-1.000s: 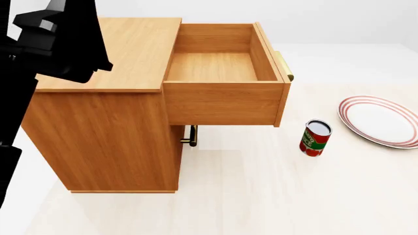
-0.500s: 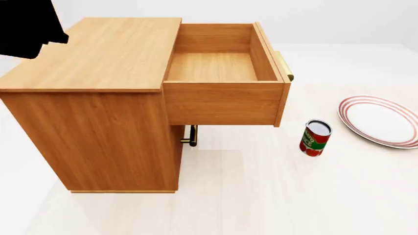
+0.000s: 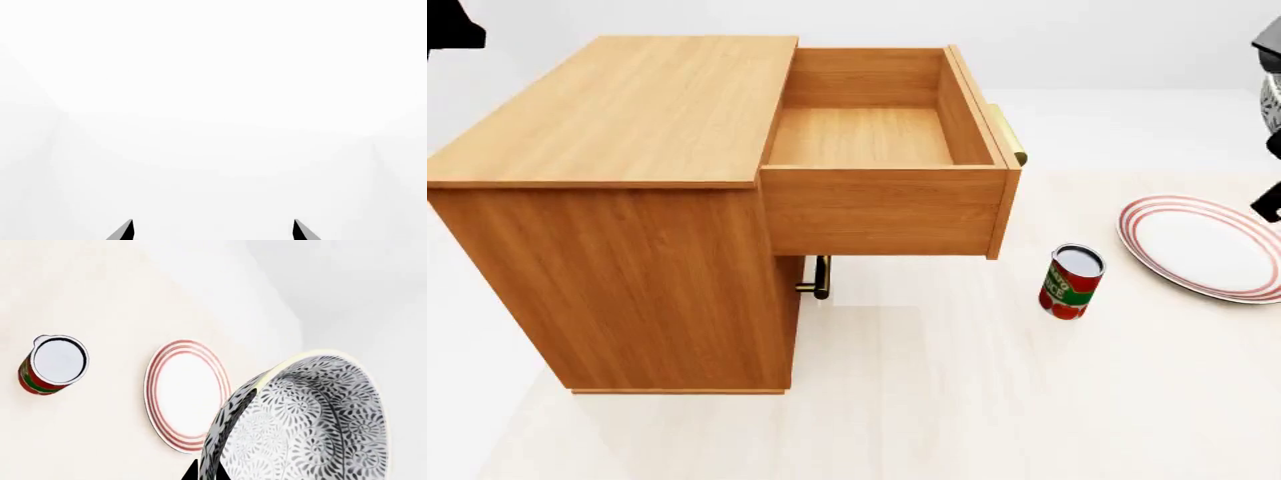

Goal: Put the bowl in the top drawer of the cabinet.

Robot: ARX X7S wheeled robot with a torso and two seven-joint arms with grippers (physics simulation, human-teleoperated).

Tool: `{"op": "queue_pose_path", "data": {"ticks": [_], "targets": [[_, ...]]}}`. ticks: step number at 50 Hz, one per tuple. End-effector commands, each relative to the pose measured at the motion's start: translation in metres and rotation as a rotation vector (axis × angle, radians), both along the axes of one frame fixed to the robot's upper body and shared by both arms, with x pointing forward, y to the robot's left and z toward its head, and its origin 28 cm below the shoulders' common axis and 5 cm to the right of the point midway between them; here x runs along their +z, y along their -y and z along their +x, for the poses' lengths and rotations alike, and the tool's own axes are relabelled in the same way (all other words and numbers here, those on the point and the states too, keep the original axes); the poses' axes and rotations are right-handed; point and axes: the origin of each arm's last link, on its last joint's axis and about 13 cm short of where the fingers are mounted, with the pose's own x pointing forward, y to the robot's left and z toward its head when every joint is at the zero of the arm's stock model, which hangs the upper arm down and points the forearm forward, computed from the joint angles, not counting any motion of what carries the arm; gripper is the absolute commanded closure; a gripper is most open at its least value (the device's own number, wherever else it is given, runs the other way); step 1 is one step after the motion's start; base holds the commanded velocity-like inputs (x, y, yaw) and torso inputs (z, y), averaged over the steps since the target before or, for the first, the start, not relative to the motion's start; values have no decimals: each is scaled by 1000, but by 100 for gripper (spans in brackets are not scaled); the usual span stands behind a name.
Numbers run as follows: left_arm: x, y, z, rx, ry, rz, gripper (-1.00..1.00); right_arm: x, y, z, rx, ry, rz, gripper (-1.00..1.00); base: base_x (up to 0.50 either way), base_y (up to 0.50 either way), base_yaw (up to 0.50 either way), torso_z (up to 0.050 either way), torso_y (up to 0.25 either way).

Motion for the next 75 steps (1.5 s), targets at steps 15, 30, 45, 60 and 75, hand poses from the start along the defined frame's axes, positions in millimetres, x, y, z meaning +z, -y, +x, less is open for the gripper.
{"op": "queue_pose_path", "data": {"ticks": [15, 30, 45, 60, 75], "targets": [[0, 1, 1, -17, 23, -9, -100, 121, -63, 58, 500, 77, -149, 100, 0, 0, 0, 0, 0], [0, 1, 1, -12, 33, -16, -100, 141, -109, 68, 795, -39, -161, 100, 0, 0, 0, 0, 1], [0, 1, 2, -47, 50, -17, -100, 137, -151, 79, 989, -94, -201, 100, 0, 0, 0, 0, 0], [0, 1, 2, -56, 73, -20, -100, 122, -179, 90, 1046, -146, -198, 100, 0, 0, 0, 0, 1], [2, 1, 3, -58, 170, -9, -100, 96, -197, 103, 1070, -195, -159, 100, 0, 0, 0, 0, 0]]}}
